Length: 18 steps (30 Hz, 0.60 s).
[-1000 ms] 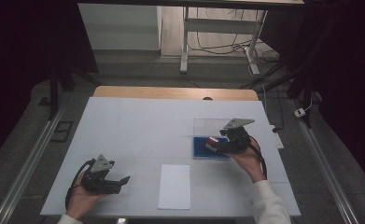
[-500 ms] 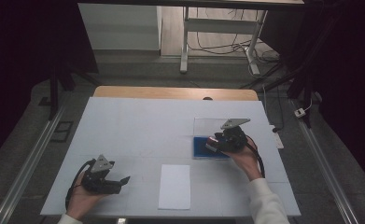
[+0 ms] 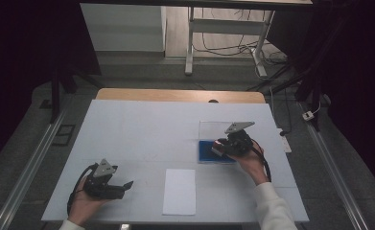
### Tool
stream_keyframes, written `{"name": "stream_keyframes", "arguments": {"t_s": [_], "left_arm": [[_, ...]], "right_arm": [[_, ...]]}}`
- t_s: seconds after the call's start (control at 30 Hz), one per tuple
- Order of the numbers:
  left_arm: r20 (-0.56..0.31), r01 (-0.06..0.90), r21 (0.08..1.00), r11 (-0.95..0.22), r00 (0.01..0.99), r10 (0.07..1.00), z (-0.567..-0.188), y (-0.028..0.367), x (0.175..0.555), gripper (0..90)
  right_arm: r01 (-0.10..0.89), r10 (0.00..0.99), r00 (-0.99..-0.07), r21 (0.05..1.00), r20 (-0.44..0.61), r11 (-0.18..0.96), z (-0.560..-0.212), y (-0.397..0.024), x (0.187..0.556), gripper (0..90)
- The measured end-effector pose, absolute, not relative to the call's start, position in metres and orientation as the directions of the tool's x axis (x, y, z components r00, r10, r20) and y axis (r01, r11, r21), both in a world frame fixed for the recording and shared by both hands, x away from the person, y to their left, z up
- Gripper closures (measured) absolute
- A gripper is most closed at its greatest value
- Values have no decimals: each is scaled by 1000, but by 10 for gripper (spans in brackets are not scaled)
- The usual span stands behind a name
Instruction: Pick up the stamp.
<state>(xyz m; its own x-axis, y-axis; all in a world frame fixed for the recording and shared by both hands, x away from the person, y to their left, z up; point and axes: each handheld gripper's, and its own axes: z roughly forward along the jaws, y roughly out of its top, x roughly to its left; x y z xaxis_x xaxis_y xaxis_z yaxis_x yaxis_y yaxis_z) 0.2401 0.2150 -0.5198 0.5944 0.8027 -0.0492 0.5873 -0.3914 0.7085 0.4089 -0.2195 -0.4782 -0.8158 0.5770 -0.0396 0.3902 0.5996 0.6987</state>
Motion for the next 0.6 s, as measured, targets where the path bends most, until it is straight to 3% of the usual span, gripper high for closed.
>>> {"name": "stream_keyframes", "arguments": {"t_s": [0.6], "left_arm": [[-52, 590, 708, -388, 591, 805, -520, 216, 240, 171]], "right_arm": [[390, 587, -808, 699, -53, 600, -476, -220, 409, 697]]}}
